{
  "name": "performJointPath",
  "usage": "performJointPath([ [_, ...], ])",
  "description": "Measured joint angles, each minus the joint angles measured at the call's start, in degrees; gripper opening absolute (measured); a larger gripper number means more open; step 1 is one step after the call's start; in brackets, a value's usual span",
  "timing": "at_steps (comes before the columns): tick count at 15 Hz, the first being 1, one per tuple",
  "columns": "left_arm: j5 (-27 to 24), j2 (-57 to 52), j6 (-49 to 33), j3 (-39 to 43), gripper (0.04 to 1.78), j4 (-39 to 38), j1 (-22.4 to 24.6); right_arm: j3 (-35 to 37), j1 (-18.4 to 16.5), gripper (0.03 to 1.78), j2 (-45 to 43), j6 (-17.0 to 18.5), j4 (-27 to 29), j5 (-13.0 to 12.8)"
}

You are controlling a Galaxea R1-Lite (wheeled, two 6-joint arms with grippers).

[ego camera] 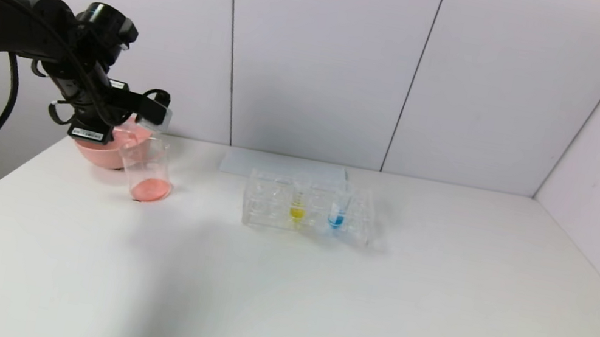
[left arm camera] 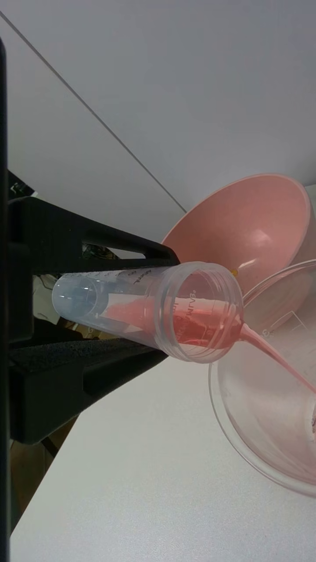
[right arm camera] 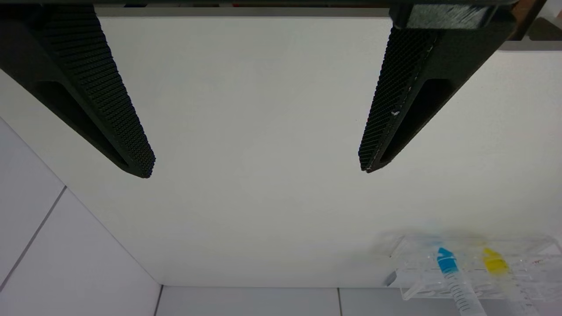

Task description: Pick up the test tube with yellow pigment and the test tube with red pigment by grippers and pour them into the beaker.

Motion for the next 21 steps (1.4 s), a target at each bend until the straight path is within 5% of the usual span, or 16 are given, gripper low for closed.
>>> performJointPath([
  [21,3.3,-0.3,0.2,0.0,0.44,0.7,-0.8,0.0,0.0,1.70,0.0,0.0,0.0,0.0],
])
